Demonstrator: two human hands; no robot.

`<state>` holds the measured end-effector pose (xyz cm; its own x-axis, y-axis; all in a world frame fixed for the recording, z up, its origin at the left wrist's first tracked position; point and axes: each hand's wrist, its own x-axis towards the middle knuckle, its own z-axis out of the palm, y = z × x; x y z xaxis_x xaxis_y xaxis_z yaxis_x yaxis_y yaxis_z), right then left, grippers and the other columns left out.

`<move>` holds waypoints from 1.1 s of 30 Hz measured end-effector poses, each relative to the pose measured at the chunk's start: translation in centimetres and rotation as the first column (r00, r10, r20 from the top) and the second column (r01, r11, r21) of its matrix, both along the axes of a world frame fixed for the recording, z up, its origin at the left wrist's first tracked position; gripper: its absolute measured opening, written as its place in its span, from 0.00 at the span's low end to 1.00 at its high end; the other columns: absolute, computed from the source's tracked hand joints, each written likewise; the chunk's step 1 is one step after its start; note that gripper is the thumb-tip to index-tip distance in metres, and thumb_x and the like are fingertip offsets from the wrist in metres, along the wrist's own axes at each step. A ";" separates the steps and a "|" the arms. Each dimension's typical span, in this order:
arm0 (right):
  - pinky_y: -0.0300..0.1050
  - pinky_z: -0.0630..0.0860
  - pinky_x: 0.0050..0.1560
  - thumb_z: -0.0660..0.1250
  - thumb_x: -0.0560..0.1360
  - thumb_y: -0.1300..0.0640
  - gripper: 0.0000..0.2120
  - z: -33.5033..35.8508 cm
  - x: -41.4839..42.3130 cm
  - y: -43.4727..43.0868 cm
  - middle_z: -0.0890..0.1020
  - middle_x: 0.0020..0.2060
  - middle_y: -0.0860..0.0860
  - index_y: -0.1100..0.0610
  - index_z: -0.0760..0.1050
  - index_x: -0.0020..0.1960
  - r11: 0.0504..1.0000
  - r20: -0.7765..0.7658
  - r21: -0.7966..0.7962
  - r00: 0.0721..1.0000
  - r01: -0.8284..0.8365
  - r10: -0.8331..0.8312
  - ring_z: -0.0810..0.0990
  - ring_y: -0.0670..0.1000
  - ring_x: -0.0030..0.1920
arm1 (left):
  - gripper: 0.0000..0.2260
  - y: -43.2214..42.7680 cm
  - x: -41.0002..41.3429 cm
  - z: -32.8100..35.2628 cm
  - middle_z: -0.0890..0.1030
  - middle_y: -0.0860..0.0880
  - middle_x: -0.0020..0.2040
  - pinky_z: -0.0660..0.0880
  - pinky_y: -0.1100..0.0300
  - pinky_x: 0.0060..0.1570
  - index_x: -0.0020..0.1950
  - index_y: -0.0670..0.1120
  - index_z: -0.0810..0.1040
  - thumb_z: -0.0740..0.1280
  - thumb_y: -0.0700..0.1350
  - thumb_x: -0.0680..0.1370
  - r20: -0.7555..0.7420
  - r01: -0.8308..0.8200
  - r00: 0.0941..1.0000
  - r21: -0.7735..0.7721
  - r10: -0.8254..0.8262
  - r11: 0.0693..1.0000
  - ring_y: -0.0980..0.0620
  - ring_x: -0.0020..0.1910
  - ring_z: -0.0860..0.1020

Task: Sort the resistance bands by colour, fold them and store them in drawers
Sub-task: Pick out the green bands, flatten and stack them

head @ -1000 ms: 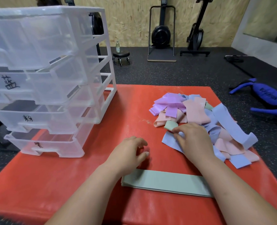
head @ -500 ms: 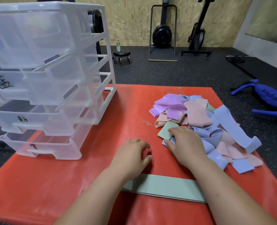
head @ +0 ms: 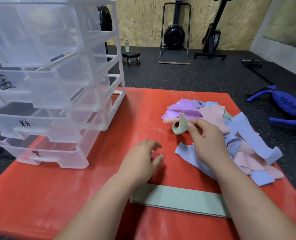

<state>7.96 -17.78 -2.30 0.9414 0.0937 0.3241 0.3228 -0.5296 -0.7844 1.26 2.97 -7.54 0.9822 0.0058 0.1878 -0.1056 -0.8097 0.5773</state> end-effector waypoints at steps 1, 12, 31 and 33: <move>0.52 0.76 0.51 0.64 0.84 0.53 0.09 0.8 -0.7 -0.3 0.86 0.42 0.49 0.50 0.83 0.50 0.998 -0.011 0.066 1.000 -0.019 0.020 0.81 0.53 0.45 | 0.14 -0.2 0.0 0.4 0.80 0.57 0.58 0.78 0.52 0.57 0.65 0.57 0.79 0.71 0.55 0.80 0.038 -0.017 0.999 -0.043 0.019 0.999 0.55 0.52 0.80; 0.46 0.78 0.61 0.61 0.86 0.59 0.12 2.1 -5.3 -3.0 0.88 0.49 0.45 0.53 0.84 0.55 0.928 -0.232 0.337 0.941 -0.158 0.245 0.84 0.43 0.52 | 0.20 -4.3 -0.7 3.5 0.80 0.63 0.69 0.78 0.51 0.61 0.76 0.57 0.74 0.69 0.49 0.84 0.107 0.116 0.991 -0.455 -0.075 0.883 0.59 0.65 0.78; 0.56 0.80 0.64 0.70 0.81 0.62 0.07 1.0 -4.0 -3.5 0.88 0.52 0.49 0.56 0.83 0.58 0.905 -0.151 0.263 0.912 -0.335 0.381 0.86 0.51 0.56 | 0.04 -5.1 -0.2 4.7 0.86 0.43 0.45 0.74 0.55 0.48 0.51 0.43 0.86 0.75 0.43 0.80 0.119 0.101 0.993 -0.752 -0.017 0.652 0.54 0.42 0.78; 0.56 0.80 0.64 0.70 0.81 0.62 0.07 1.2 -3.7 -3.7 0.88 0.51 0.49 0.55 0.83 0.57 0.906 -0.119 0.223 0.913 -0.359 0.391 0.86 0.51 0.55 | 0.06 -5.0 -0.1 5.0 0.86 0.42 0.48 0.76 0.51 0.50 0.55 0.43 0.85 0.74 0.44 0.81 0.112 0.108 0.993 -0.793 -0.031 0.600 0.52 0.45 0.79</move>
